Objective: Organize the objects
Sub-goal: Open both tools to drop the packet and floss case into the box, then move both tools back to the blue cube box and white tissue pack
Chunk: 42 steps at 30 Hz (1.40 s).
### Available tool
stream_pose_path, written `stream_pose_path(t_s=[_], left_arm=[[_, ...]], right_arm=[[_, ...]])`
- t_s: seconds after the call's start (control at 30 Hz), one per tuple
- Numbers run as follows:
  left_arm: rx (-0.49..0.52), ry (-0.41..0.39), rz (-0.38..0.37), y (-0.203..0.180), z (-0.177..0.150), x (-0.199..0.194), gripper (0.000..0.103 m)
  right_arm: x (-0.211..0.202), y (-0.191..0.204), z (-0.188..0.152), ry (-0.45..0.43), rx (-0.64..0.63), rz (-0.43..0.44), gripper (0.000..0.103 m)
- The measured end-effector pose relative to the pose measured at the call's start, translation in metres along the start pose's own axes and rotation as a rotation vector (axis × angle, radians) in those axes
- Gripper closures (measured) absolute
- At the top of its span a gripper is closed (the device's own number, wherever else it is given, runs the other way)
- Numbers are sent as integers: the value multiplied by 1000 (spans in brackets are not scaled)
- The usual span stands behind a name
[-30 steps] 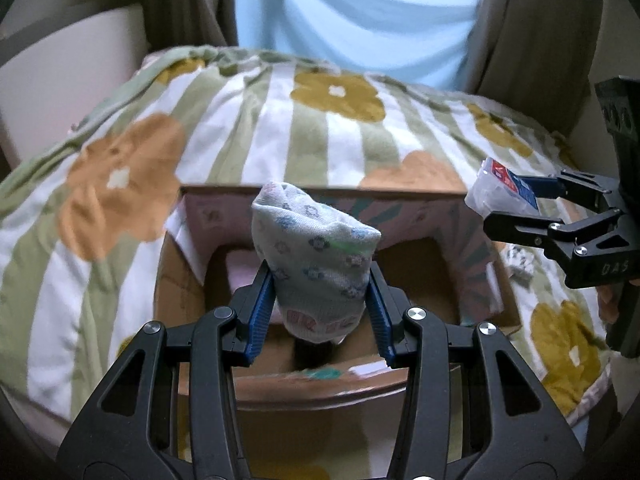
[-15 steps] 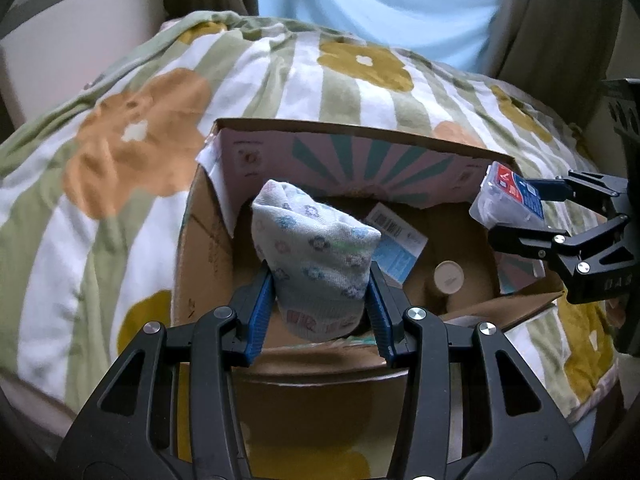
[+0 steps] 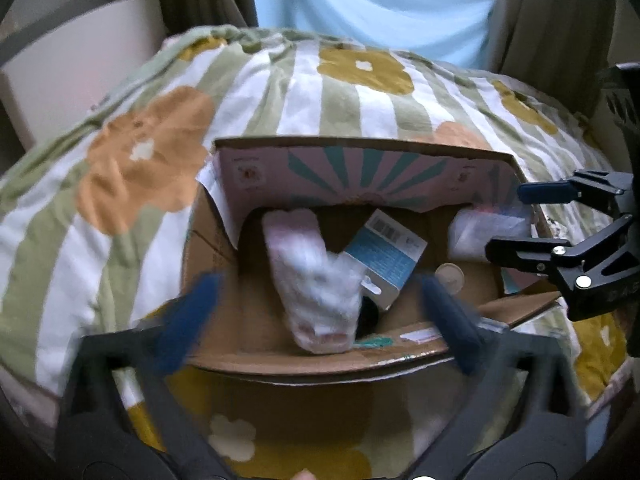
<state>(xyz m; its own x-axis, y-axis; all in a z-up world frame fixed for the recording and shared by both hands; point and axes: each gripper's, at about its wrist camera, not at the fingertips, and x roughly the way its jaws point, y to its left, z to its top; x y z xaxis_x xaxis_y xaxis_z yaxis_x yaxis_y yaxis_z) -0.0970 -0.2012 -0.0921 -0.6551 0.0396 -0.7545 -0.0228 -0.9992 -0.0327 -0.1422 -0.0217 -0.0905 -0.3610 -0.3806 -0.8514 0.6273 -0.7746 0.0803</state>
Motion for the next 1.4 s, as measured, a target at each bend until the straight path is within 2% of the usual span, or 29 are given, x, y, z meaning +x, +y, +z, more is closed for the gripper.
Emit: stream_pose_path(t_s=[0.1, 0.13, 0.27, 1.03, 1.4], left_arm=[[35, -9, -5, -8, 1, -4, 0], [44, -9, 2, -10, 1, -5, 0], [54, -4, 0, -14, 0, -6, 0], [20, 11, -30, -21, -2, -12, 0], [7, -18, -39, -36, 18, -31, 0]], right_arm=[[-6, -4, 0, -23, 19, -14, 3], [-9, -7, -1, -42, 33, -15, 1], [-12, -14, -1, -50, 65, 2, 1], [-18, -14, -7, -48, 56, 11, 1], [-43, -26, -9, -71, 46, -9, 1]])
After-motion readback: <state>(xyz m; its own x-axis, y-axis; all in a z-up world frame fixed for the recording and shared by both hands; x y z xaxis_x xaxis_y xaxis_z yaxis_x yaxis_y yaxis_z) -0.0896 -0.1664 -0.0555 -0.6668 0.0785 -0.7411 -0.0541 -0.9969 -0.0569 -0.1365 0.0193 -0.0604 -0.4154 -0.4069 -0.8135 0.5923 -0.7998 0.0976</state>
